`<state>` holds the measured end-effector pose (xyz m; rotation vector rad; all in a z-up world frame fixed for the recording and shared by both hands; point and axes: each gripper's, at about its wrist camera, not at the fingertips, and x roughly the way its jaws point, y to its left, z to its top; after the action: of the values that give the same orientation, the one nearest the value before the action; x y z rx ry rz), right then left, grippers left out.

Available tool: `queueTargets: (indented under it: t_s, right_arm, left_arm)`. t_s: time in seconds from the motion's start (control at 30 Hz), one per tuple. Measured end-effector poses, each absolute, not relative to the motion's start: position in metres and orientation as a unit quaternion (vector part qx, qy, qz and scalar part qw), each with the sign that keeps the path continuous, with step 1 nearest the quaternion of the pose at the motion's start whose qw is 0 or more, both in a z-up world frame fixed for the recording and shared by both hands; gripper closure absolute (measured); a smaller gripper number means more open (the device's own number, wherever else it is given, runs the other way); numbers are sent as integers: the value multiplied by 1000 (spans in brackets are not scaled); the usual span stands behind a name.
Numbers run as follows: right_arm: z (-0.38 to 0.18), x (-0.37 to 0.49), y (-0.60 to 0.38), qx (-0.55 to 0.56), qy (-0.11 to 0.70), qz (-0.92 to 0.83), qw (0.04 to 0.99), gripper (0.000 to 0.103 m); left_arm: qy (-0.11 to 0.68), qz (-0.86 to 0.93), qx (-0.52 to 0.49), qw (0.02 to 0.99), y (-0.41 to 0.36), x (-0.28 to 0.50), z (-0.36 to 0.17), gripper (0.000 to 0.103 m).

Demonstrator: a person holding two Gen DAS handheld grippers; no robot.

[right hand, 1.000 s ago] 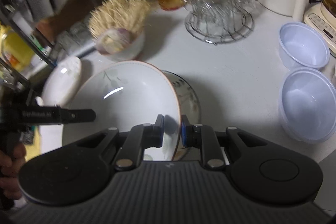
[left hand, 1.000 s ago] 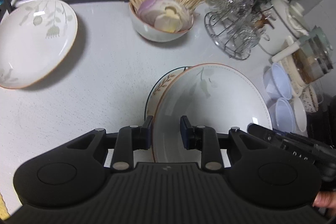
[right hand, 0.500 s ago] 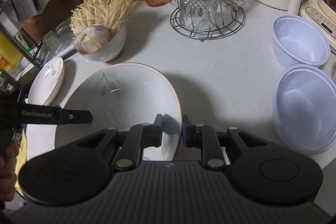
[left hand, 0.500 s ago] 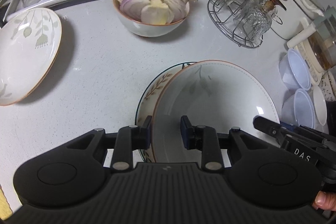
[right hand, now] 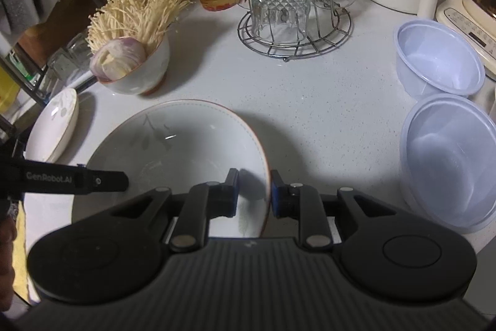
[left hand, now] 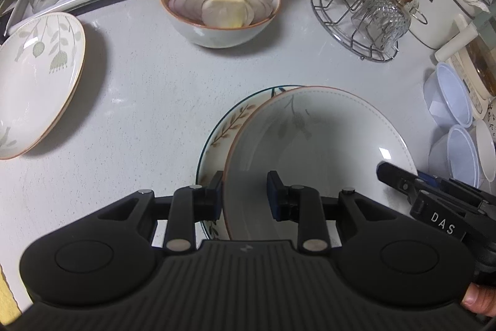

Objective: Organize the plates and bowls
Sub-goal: 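Lift the white plate with both grippers and carry it over the floral plate, then lower the white plate onto the floral plate and open both grippers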

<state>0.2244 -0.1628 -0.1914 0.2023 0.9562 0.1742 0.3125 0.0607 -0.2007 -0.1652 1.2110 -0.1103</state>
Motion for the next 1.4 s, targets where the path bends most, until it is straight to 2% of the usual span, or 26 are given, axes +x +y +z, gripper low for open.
queueTargets:
  t_s: [0.8,1.4]
  right_arm:
    - [-201,244,-148,101,465,80,876,76]
    - [-200,251,-144,99,470,81,874,75]
  left_arm:
    - [600,-63,-212,769,107,315,-205,71]
    - [587,-62,-279,757,138,293,-194,71]
